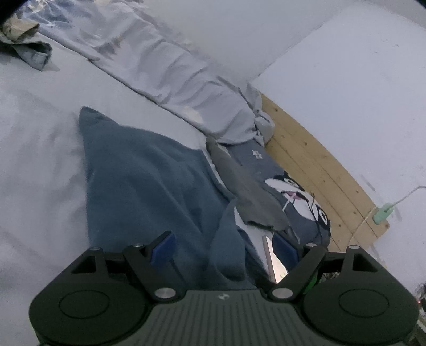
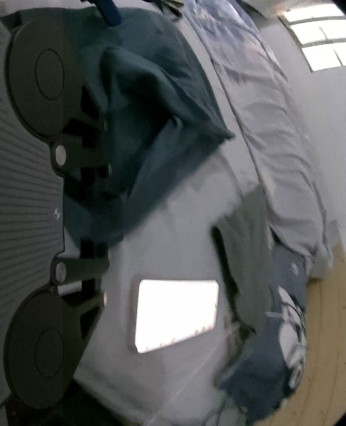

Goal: Fold clothes

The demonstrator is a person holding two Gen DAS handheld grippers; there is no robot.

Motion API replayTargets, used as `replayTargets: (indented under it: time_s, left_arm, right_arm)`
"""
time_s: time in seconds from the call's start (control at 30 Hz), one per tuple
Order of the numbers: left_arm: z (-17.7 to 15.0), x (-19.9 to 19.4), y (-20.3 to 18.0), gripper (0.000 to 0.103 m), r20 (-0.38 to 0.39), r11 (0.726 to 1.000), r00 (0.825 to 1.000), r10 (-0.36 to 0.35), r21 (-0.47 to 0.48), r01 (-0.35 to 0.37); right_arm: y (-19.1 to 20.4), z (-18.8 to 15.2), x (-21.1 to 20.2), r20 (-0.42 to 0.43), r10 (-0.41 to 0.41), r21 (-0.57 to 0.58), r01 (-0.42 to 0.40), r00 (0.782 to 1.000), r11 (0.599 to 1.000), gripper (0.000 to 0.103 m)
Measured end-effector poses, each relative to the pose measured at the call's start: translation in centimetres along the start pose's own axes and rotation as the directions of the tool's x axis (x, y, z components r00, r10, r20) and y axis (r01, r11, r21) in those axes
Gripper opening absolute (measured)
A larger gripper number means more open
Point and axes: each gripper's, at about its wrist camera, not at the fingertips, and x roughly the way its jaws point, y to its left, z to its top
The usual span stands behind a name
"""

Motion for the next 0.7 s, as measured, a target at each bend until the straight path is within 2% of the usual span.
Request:
replayTargets:
  time_s: [0.03,0.07,0.2,0.3,0.37,0.5,0.57,0.63,0.67,0.7]
  left_arm:
    - [0.2,-0.2,0.1,0.081,0.012,1.000,1.000,-0.004,-0.012,0.004]
    - [0.5,-0.5,0.3,0.081,0.030,0.999,1.000,-0.006,-0.032,0.007]
    - [1.7,-1.7,1.5,0.081,0.106,0.994,0.994,0.016,-0.112,-0.004]
    - [2.3,-2.3,2.3,0.081,0.138,0.987,0.990,0.037,-0.160,-0.015]
    - [2.6,-2.5,2.7,0.082,0.150,0.983,0.988,0.044,-0.181,-0.016]
    - [3.0,-2.7,2.9,0.082,0.162,0.981,0.985,0.050,-0.192,-0.018]
    - [3.1,-2.8,2.9,0.082,0.163,0.981,0.986,0.046,-0.194,-0.014]
    - [3.3,-2.9,3.0,0.082,0.162,0.981,0.986,0.044,-0.196,-0.011]
    - [3.3,-2.9,3.1,0.082,0.161,0.980,0.986,0.043,-0.196,-0.011]
    - [3.4,-2.9,3.2,0.082,0.160,0.980,0.986,0.043,-0.197,-0.011]
  right_arm:
    - [0.0,0.1,-0.6,0.017,-0.016,-0.005,0.016,1.000,1.000,0.046]
    - [0.3,0.2,-1.3,0.037,-0.018,-0.026,0.019,0.999,0.999,0.046]
    - [3.6,-0.3,-4.9,0.130,0.017,-0.201,0.009,0.991,0.979,0.049]
    - [6.9,-1.7,-6.9,0.184,0.087,-0.378,-0.011,0.979,0.926,0.049]
    - [8.7,-2.4,-7.6,0.196,0.139,-0.452,-0.036,0.971,0.892,0.049]
    - [12.2,-4.5,-7.4,0.164,0.228,-0.603,-0.085,0.960,0.793,0.049]
    - [13.4,-5.4,-6.6,0.148,0.231,-0.659,-0.079,0.962,0.748,0.048]
    - [14.2,-6.1,-5.4,0.132,0.221,-0.687,-0.072,0.966,0.723,0.048]
    - [14.4,-6.4,-4.8,0.123,0.214,-0.696,-0.070,0.969,0.715,0.044]
    - [14.6,-6.5,-4.2,0.112,0.202,-0.701,-0.067,0.973,0.710,0.036]
